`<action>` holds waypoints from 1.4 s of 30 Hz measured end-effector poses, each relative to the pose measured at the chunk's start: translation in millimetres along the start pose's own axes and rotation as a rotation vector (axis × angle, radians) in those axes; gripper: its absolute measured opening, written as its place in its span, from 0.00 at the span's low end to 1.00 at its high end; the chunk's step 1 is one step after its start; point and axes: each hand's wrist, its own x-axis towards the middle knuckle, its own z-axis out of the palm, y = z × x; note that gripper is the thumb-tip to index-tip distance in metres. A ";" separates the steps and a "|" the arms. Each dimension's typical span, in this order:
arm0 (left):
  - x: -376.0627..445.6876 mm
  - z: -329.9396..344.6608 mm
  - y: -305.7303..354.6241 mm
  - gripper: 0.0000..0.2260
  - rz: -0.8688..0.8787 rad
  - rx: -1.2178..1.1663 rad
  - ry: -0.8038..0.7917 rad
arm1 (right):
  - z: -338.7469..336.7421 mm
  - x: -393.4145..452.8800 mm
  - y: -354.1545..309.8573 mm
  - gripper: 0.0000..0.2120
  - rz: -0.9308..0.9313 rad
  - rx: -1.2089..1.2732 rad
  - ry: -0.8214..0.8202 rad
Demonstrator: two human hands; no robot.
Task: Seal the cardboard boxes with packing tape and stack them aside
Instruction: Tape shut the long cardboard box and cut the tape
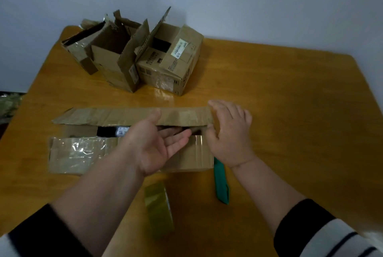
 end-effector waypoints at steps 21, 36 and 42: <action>-38.3 -131.3 -61.3 0.06 0.864 1.656 0.182 | 38.0 -117.5 -86.8 0.22 0.514 0.312 -0.863; -47.2 -153.4 -70.3 0.17 0.165 0.956 -0.013 | 17.7 -146.6 -77.2 0.12 0.738 0.863 -1.028; -36.3 -160.6 -81.0 0.18 -0.013 0.897 0.102 | 22.3 -148.6 -75.7 0.11 0.770 0.870 -1.019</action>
